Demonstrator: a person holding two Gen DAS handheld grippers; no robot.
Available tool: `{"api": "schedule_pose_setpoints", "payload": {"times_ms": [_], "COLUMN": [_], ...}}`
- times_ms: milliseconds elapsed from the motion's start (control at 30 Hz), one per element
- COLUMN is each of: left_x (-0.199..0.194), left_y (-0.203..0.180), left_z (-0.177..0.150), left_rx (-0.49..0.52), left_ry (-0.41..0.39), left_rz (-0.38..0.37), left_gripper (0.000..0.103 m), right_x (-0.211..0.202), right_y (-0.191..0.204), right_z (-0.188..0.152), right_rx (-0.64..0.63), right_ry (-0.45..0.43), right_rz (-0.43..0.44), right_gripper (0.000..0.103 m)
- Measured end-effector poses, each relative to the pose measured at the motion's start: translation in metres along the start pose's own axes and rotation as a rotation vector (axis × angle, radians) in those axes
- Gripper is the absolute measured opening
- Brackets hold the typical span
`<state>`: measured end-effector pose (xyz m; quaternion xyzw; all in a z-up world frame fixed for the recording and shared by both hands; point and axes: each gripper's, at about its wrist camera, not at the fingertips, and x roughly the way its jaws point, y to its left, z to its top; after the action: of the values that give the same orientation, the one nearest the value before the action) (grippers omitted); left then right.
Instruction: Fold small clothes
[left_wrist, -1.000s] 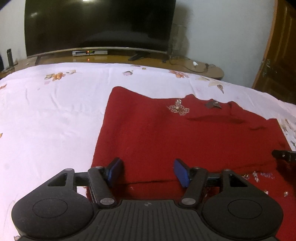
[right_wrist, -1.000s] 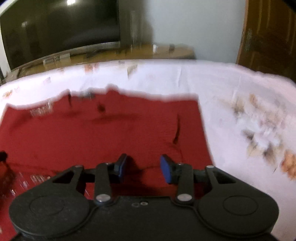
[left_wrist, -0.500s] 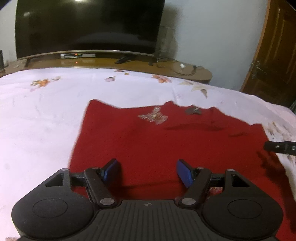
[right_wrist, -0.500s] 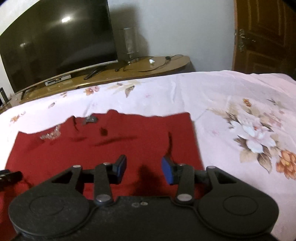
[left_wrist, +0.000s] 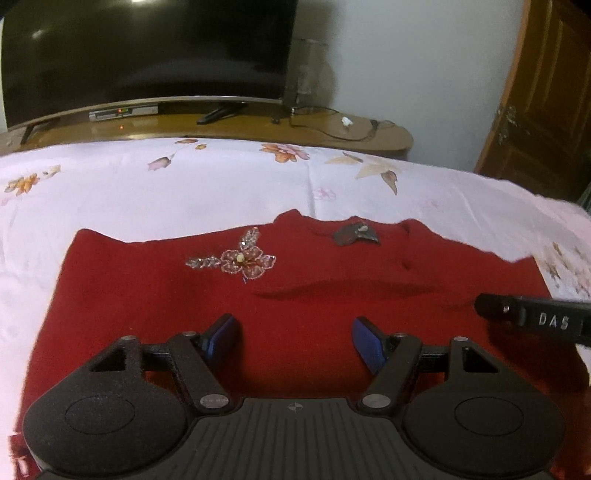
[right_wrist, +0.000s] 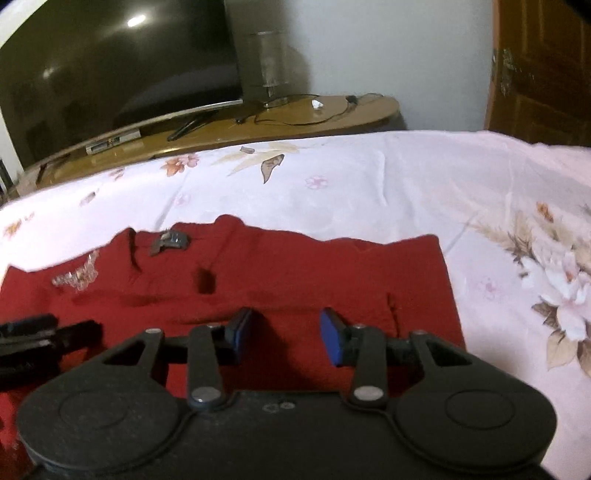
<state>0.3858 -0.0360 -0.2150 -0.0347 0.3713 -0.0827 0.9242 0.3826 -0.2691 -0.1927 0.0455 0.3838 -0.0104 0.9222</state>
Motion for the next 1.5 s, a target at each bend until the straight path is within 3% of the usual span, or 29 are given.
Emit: {"api": "schedule_pose_setpoints", "payload": {"times_ms": [167,267,467,833,1000,1500], "left_x": [-0.029,-0.047,-0.087,-0.154,-0.181,-0.249], "left_y": [0.009,0.011,0.012,0.008,0.012,0.063], "left_z": [-0.016,-0.034,-0.047,-0.101,-0.121,-0.205], "left_rx": [-0.007,0.021,-0.032,-0.025,-0.009,-0.004], "left_ry": [0.027,0.014,0.031,0.054,0.062,0.125], "left_rz": [0.002,0.006,0.034,0.163,0.172,0.111], "left_gripper": [0.069,0.069,0.069,0.069,0.069,0.069], "right_x": [-0.031,-0.030,-0.075,-0.140,-0.166,-0.248], "right_y": [-0.001,-0.006,-0.013,-0.023,-0.030,-0.048], "right_z": [-0.005,-0.021,-0.036,-0.089,-0.113,-0.213], "right_rx": [-0.019,-0.026,0.000,-0.059,-0.039,0.051], "right_ry": [-0.016,0.049,0.019,0.034,0.043,0.093], "right_rz": [0.036,0.026,0.072,0.179,0.172,-0.015], "right_gripper": [0.043,0.043,0.044,0.050,0.052,0.055]}}
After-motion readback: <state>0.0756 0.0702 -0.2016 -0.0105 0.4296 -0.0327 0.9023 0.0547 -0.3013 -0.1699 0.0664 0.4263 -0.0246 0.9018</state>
